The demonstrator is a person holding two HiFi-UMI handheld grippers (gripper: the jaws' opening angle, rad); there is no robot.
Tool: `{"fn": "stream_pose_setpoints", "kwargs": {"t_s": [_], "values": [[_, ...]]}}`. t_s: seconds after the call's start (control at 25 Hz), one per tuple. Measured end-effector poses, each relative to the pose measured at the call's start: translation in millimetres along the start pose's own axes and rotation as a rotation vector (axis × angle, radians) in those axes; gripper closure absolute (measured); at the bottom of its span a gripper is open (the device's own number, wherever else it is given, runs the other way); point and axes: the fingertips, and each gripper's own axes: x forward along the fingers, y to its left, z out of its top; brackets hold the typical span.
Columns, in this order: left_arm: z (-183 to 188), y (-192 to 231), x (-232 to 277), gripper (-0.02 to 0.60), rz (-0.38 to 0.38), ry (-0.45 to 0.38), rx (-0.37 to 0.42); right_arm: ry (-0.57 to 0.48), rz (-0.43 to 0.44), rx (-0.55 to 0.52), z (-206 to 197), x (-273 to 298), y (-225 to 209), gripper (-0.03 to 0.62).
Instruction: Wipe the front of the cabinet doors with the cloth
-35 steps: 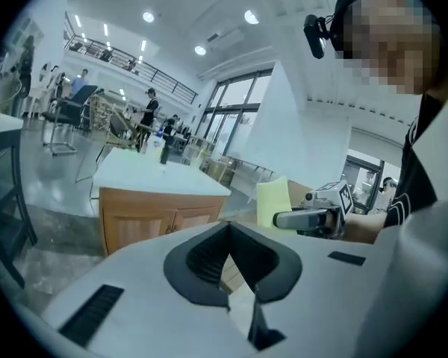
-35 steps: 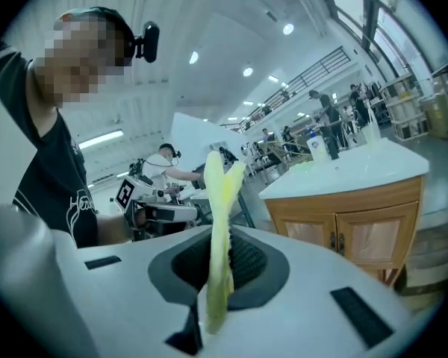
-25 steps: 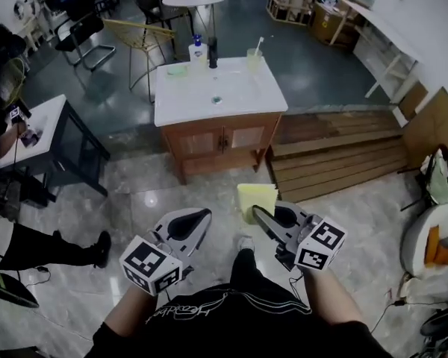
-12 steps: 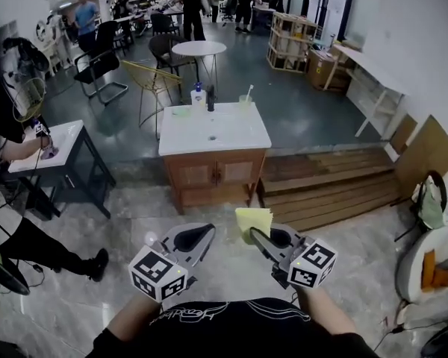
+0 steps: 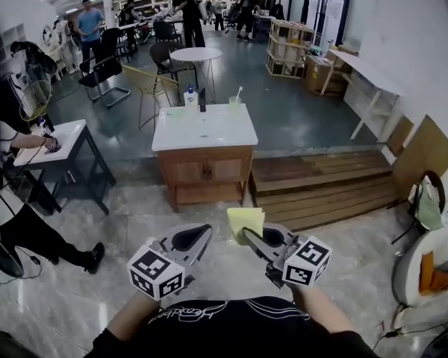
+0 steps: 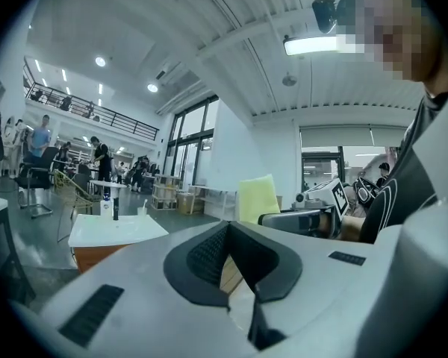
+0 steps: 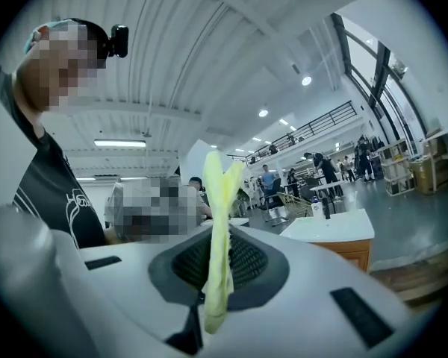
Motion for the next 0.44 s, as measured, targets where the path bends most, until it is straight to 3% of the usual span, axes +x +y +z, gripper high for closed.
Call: {"fn": "stream_pose_setpoints", "kwargs": {"t_s": [0.2,0.44], "values": [[12.5,-20.8,-11.4,0.575,0.018,-0.024,0.041,-0.041,0.042,-0.010,8.7,-10.4,22.5,0.553],[8.2,-30.0,-17.4,0.575,0.039,-0.024,0.033,-0.036,0.056,-0.002,-0.3,-18.1,32.4,0.553]]}}
